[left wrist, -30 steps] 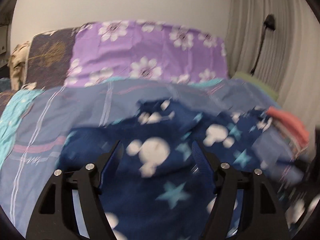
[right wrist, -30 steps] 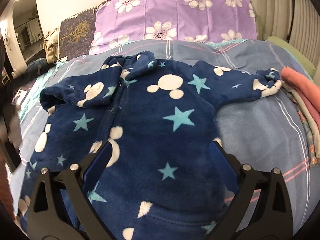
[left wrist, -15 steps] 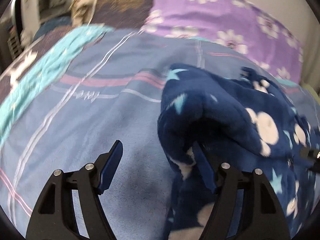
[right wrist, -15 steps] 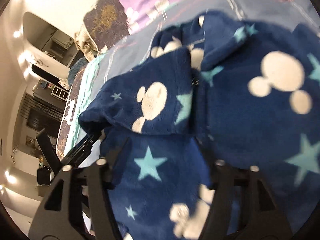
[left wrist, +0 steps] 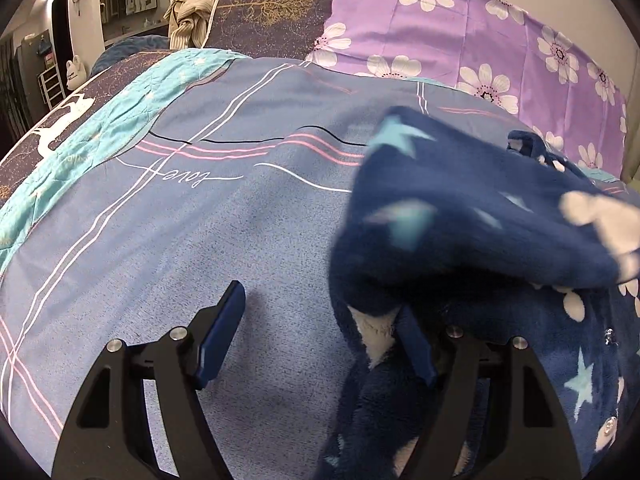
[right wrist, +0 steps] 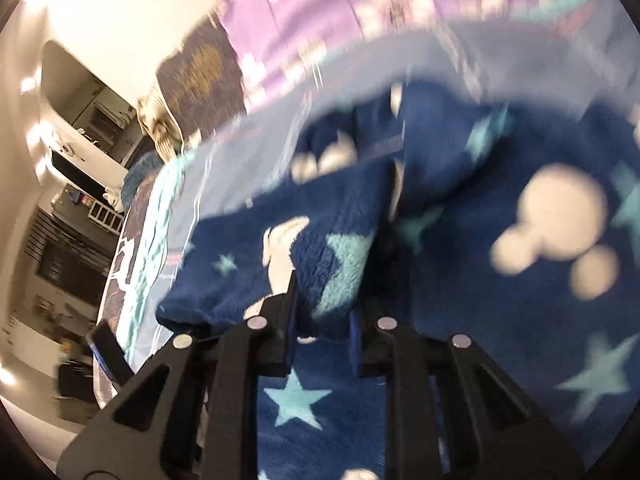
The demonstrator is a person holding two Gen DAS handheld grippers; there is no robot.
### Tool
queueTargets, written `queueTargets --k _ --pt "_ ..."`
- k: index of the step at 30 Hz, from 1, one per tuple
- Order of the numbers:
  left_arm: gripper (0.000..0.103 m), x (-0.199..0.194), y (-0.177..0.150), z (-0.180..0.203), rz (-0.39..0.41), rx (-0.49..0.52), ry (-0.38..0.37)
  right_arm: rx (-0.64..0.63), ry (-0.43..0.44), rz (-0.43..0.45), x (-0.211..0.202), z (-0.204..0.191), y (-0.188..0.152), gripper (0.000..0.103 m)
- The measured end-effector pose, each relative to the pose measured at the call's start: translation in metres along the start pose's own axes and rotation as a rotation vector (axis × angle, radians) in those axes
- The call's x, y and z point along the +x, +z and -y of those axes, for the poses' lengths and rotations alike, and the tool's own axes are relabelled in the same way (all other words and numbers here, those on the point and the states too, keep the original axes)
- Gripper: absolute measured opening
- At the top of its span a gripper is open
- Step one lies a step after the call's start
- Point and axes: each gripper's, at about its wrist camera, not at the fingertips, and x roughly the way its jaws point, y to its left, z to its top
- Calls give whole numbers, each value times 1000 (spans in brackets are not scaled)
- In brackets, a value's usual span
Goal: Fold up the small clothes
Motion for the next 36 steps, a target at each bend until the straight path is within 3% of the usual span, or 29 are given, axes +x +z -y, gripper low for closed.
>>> queueTargets --k 2,6,8,12,17,18,20,21,23,25,27,28,29,30,32,36 --pt "74 -2 0 0 4 4 -12 -30 -38 47 -28 7 4 20" --pt "74 -8 -6 3 -103 52 -191 -69 -178 74 -49 37 -3 20" --pt "74 -15 -10 2 -98 94 -197 -64 -222 35 -46 61 -15 21" --pt "74 -24 -13 -3 -100 98 -207 13 -229 -36 -35 94 -38 22" --pt "70 -57 -8 0 -68 135 -296 14 -259 -14 -42 100 -43 22" --pt "63 -63 -6 2 -59 140 -320 8 -278 -1 -46 99 -42 22" --pt "28 -76 2 10 -65 149 -394 -24 -410 65 -60 91 -41 22" --pt "5 -76 5 15 -83 151 -412 -35 -450 94 -64 87 -40 23" --pt "3 -71 12 36 -89 182 -416 -64 -407 143 -71 73 -39 23" --pt "3 -58 12 55 -88 208 -375 -94 -285 114 -63 57 -41 23" --pt "3 -28 7 72 -153 235 -360 -105 -200 54 -45 49 -46 23" --pt "4 -7 -3 79 -208 245 -341 -114 -225 9 -29 49 -51 28" --pt "3 2 -9 80 -215 243 -334 -124 -303 -51 -10 54 -59 30" --pt "3 1 -18 79 -131 240 -348 -124 -341 -92 3 60 -65 30" --pt "3 -7 -22 80 -104 253 -338 -158 -301 -20 5 71 -83 29" --pt "3 -7 -25 82 -100 259 -335 -144 -274 -24 -14 69 -79 29"
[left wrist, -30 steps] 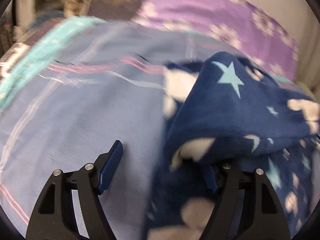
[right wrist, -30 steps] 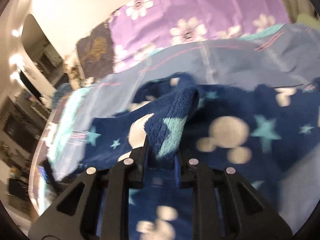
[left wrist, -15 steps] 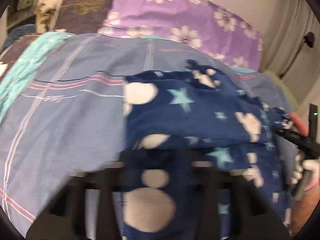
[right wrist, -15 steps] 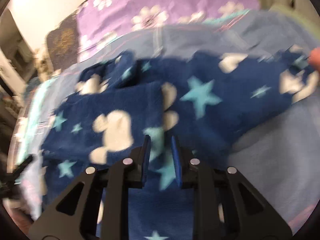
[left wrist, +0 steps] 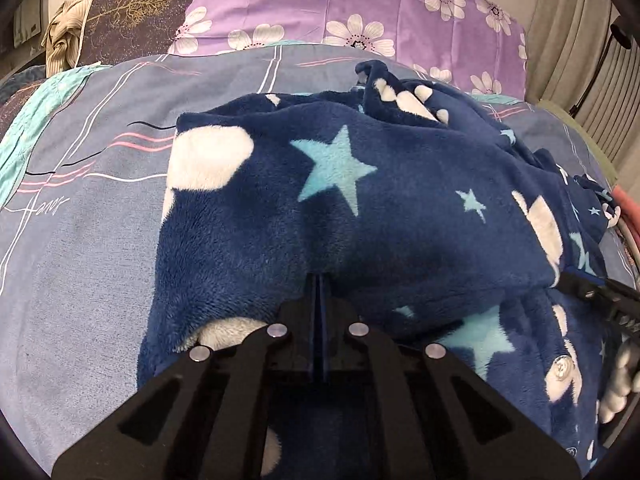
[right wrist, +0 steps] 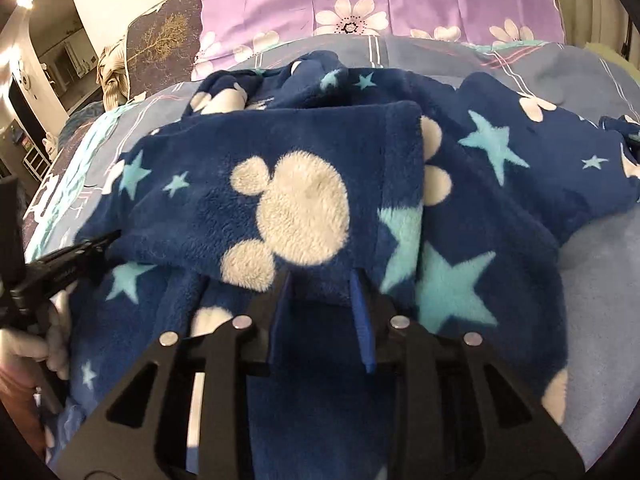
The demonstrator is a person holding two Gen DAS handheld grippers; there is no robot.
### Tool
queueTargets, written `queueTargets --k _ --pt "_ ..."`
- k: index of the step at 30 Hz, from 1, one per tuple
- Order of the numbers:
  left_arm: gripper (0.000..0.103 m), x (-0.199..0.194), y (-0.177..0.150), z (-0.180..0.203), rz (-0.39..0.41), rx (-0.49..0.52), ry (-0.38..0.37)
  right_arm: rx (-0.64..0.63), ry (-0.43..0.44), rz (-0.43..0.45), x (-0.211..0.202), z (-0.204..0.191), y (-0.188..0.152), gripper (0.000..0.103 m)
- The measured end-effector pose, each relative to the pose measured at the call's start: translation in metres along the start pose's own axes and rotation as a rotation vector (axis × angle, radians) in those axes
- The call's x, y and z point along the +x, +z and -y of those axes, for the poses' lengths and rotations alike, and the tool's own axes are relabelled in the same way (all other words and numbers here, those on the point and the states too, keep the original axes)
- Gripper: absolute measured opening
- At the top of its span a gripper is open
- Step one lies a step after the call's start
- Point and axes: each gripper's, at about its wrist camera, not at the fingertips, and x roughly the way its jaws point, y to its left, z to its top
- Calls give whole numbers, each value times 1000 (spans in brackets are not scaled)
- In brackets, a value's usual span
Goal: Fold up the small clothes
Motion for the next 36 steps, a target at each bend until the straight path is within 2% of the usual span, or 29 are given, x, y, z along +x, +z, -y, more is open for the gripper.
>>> queueTargets --k 2,4,7,9,10,13,16,19,20,21,22,24,27,28,30,32,34,36 --pt "3 0 -2 4 6 13 16 52 8 40 -20 17 9 31" --pt "3 1 -2 7 14 31 38 109 -109 119 -45 48 22 51" --pt "3 1 -1 10 19 55 70 256 -342 187 -72 115 37 52" --pt "3 0 -2 11 22 65 84 359 -504 193 -83 160 42 52" --pt "3 -1 -2 12 24 70 90 382 -593 184 -85 179 48 52" --pt "3 -2 -3 13 25 80 104 343 -741 148 -79 208 59 53" --pt "3 -2 -3 12 27 81 106 402 -710 123 -69 233 72 53" --pt "3 -2 -3 13 28 76 102 414 -731 128 -60 245 84 54" --pt "3 -2 -3 13 29 75 102 409 -737 131 -58 244 87 50" --pt "3 -2 -3 13 29 75 102 400 -745 130 -57 246 86 25" --pt "3 -2 -4 12 29 75 101 397 -730 135 -54 248 91 1" --pt "3 -2 -4 12 30 72 97 430 -658 190 -56 250 95 0" --pt "3 -2 -4 10 31 62 86 449 -447 312 -73 221 103 0" --pt "3 -2 -3 9 31 58 82 411 -297 351 -81 195 107 0" --pt "3 -2 -3 7 32 49 72 332 -119 383 -89 155 110 0" --pt "3 -2 -4 6 33 41 62 206 100 396 -97 96 105 0" --pt "3 -2 -4 4 34 35 55 81 187 365 -97 47 94 0" --pt "3 -3 -4 3 35 31 49 -31 118 347 -92 18 82 3"
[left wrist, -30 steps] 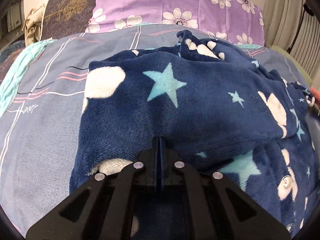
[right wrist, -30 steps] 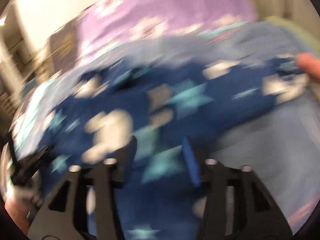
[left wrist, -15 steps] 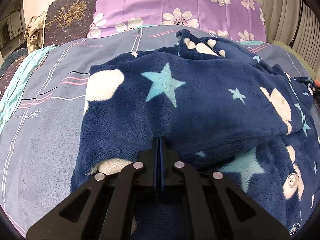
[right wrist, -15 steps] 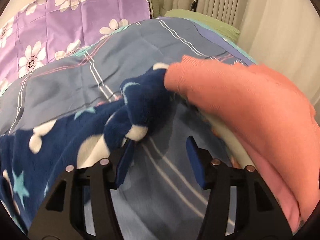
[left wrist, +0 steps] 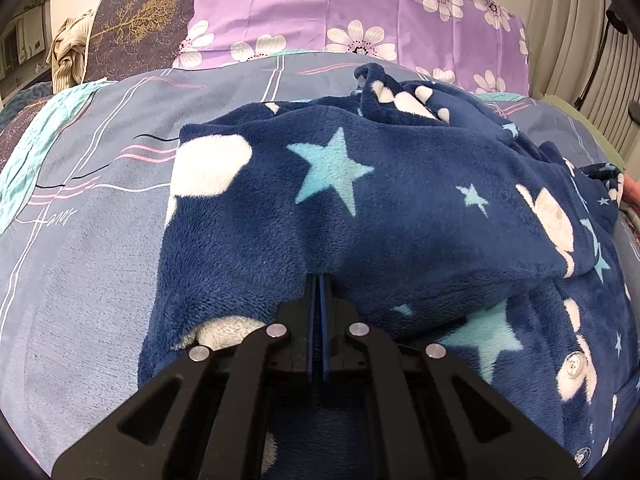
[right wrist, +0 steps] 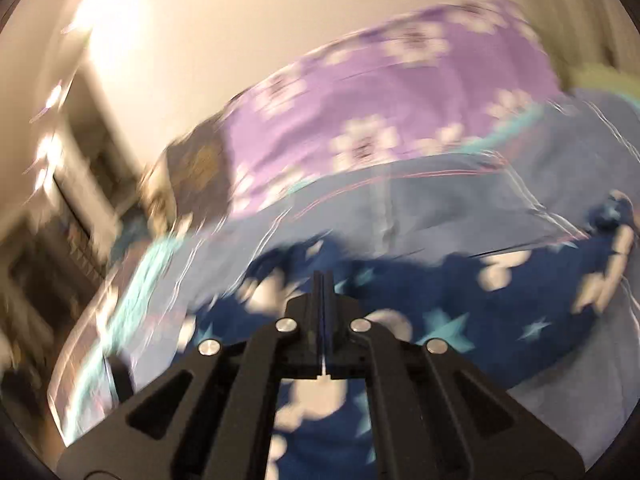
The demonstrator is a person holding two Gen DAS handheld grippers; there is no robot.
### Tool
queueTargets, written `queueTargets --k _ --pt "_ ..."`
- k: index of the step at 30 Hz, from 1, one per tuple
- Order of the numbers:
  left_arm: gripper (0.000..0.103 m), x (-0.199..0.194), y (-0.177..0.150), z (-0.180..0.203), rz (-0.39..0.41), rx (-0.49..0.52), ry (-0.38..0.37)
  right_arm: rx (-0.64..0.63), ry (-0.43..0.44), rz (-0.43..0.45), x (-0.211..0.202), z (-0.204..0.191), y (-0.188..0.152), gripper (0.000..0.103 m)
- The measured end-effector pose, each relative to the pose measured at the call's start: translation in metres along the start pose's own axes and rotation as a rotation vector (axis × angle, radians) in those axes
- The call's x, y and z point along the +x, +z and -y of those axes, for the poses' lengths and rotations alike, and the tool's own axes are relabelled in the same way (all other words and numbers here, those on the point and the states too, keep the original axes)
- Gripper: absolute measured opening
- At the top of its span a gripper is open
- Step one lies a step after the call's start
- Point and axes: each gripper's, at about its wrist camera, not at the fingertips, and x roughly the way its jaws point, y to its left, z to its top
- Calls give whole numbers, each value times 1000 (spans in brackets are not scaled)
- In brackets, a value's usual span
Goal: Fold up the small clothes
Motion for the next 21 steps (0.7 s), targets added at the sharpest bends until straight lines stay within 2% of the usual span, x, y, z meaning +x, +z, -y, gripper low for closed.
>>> queueTargets --k 1,2,3,4,6,8,9,11,13,15,16,17,19,21 --pt "3 0 0 0 0 -1 -2 -65 -69 -11 5 -7 -7 8" --pt "3 0 -1 -1 1 -4 -5 -103 -175 -27 11 -3 -12 14" --pt "3 0 -1 -1 1 -7 -9 -105 -236 -35 14 3 -13 29" --pt "3 0 -1 -2 1 -11 -13 -76 -350 -51 17 23 -11 38" --pt "3 0 -1 -4 1 -19 -23 10 -560 -73 16 66 -4 47" --pt "3 0 -1 -4 0 -24 -28 73 -764 -97 14 114 9 53" --pt "3 1 -1 -4 0 -24 -28 75 -825 -125 17 133 16 59" --pt "3 1 -1 -3 1 -22 -27 66 -949 -188 32 168 26 60" --pt "3 1 -1 -4 1 -24 -28 72 -1026 -239 46 195 31 61" --pt "3 1 0 -4 0 -25 -30 84 -1059 -289 53 216 26 56" --pt "3 0 0 -4 0 -25 -30 109 -1059 -303 56 227 26 30" --pt "3 0 0 -3 0 -23 -29 147 -1036 -297 53 234 25 9" --pt "3 0 0 -4 -1 -23 -28 253 -926 -217 35 232 23 7" --pt "3 0 1 -4 -1 -23 -28 278 -764 -117 24 210 28 7"
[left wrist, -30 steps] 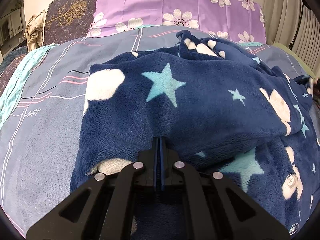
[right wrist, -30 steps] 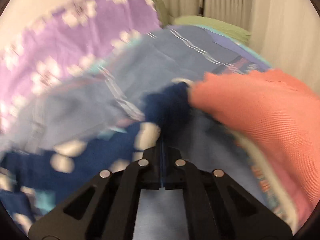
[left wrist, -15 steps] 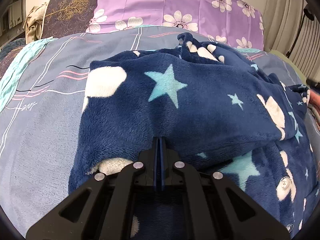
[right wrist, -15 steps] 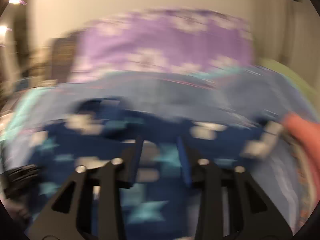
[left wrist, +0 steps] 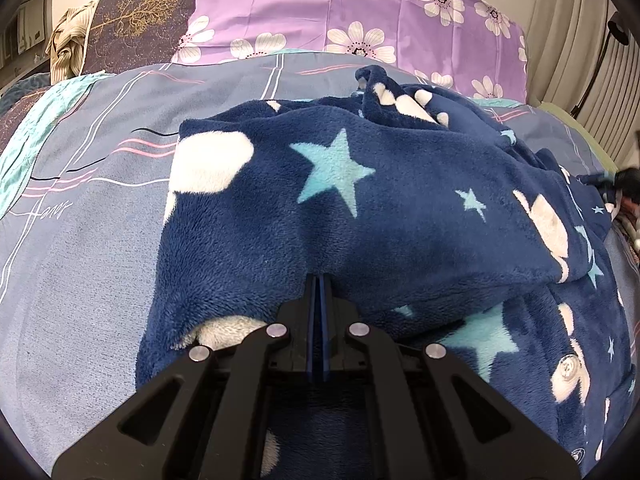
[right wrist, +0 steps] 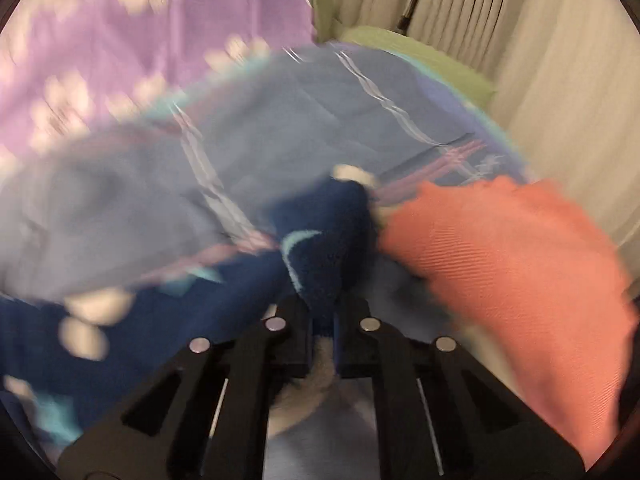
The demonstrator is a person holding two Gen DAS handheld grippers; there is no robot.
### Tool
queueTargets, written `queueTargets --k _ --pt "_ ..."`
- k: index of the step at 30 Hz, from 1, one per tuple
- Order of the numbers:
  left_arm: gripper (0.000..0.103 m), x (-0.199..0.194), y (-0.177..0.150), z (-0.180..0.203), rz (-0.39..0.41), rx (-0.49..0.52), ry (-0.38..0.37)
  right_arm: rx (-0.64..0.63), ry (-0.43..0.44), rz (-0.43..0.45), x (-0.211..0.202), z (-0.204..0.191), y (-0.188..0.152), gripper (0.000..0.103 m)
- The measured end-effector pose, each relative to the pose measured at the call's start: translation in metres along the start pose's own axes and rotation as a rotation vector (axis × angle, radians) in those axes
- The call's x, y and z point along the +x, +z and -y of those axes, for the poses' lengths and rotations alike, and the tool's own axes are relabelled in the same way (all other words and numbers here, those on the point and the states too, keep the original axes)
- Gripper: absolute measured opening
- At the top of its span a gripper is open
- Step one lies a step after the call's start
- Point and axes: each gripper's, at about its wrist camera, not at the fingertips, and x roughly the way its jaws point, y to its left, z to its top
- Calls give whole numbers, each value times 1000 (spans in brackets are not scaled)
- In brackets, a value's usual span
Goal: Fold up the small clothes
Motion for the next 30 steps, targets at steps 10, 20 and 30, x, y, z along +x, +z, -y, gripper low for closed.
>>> queueTargets --k 10,20,30 --pt "4 -2 5 -8 -6 -39 -47 -167 1019 -41 -129 -108 -106 7" --pt "54 -40 15 -10 -8 -236 -482 -409 879 -204 -103 -149 -208 12" --pt "61 -28 -11 35 -141 -212 -530 -445 852 -169 -104 -143 -215 14"
